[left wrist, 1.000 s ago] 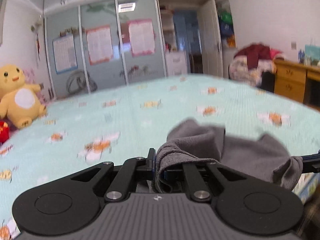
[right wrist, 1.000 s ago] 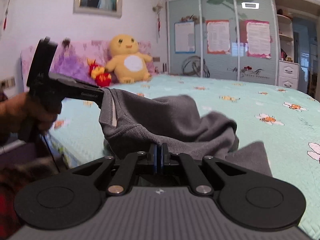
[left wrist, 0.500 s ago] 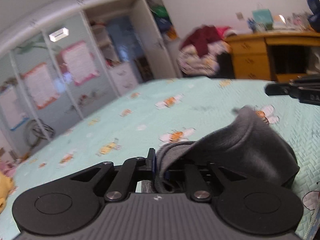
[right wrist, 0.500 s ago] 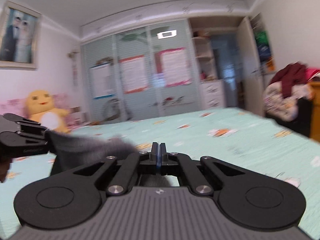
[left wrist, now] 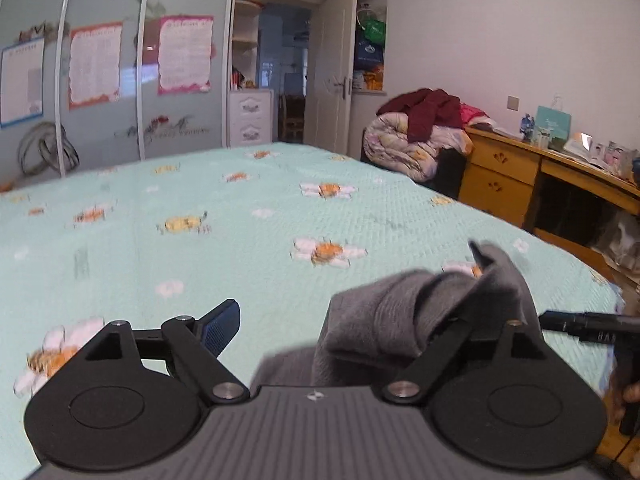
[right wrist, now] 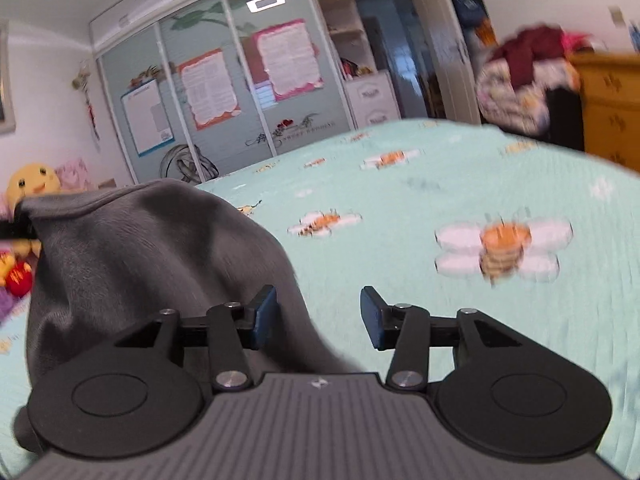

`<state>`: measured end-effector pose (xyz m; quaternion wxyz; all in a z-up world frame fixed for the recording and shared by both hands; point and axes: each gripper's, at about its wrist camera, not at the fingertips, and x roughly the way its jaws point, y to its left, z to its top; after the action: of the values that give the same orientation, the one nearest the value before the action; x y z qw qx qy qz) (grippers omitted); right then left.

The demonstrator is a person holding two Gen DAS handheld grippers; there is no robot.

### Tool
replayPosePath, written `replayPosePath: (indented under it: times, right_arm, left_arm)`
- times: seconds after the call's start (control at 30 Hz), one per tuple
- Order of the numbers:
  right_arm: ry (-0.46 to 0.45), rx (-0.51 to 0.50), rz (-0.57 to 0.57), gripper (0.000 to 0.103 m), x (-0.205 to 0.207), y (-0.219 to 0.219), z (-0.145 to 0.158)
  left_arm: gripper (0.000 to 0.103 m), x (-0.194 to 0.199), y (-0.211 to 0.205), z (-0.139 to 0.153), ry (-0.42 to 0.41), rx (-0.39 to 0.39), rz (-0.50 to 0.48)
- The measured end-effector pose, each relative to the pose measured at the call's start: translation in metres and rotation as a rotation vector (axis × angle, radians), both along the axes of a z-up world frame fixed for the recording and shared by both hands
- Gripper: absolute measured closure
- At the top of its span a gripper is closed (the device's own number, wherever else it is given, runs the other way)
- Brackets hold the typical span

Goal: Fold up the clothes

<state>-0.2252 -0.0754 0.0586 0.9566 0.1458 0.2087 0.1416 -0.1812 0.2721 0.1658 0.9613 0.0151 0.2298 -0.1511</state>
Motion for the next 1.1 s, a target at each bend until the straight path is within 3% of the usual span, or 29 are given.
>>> replayPosePath:
  times: [0.1, 0.13, 0.17, 0.27, 0.53, 0.67, 0.7, 0.73, 0.77, 0.83, 1.0, 1.03, 1.1]
  right_arm:
    - [0.008, 0.048, 0.033, 0.053, -0.017, -0.004, -0.005]
    - [0.006, 0.051, 0.05, 0.047, -0.021, -0.004, -0.006]
    - [-0.004, 0.029, 0.072, 0.041, -0.024, -0.001, -0.005]
    - [-0.03, -0.035, 0.121, 0.039, -0.027, 0.007, -0.003]
    - [-0.084, -0.228, 0.207, 0.037, -0.016, 0.029, -0.006]
    - [-0.067, -0.25, 0.246, 0.039, -0.014, 0.039, -0.012]
    - [-0.068, -0.252, 0.25, 0.042, -0.015, 0.04, -0.014]
    - [-0.067, -0.254, 0.247, 0.056, -0.017, 0.041, -0.015]
    - [-0.062, -0.26, 0.235, 0.075, -0.018, 0.042, -0.016]
    - [-0.054, -0.26, 0.21, 0.095, -0.021, 0.042, -0.016]
    - [-0.065, -0.188, 0.138, 0.1, -0.029, 0.026, -0.01]
    - [-0.084, -0.202, 0.126, 0.1, -0.031, 0.027, -0.006]
    - [-0.123, -0.231, 0.103, 0.1, -0.035, 0.029, 0.004]
  left_arm:
    - [0.016, -0.02, -0.001, -0.018, 0.022, 0.01, -0.029]
    - [0.016, -0.027, 0.0, -0.023, 0.025, 0.008, -0.034]
    - [0.016, -0.033, 0.001, -0.027, 0.027, 0.003, -0.038]
    - [0.016, -0.05, -0.003, -0.034, 0.016, 0.021, -0.051]
    - [0.016, -0.097, -0.021, -0.05, 0.021, 0.225, -0.201]
    - [0.016, -0.106, -0.023, -0.071, 0.03, 0.336, -0.213]
    - [0.016, -0.106, -0.023, -0.076, 0.023, 0.371, -0.202]
    - [0.016, -0.105, -0.024, -0.081, 0.016, 0.406, -0.191]
    - [0.016, -0.103, -0.024, -0.085, -0.003, 0.436, -0.18]
    - [0.016, -0.096, -0.026, -0.091, -0.045, 0.476, -0.164]
    - [0.016, -0.077, -0.042, -0.102, -0.129, 0.527, -0.215]
    - [0.022, -0.073, -0.046, -0.104, -0.142, 0.538, -0.226]
    - [0.064, -0.061, -0.049, -0.102, -0.13, 0.531, -0.241]
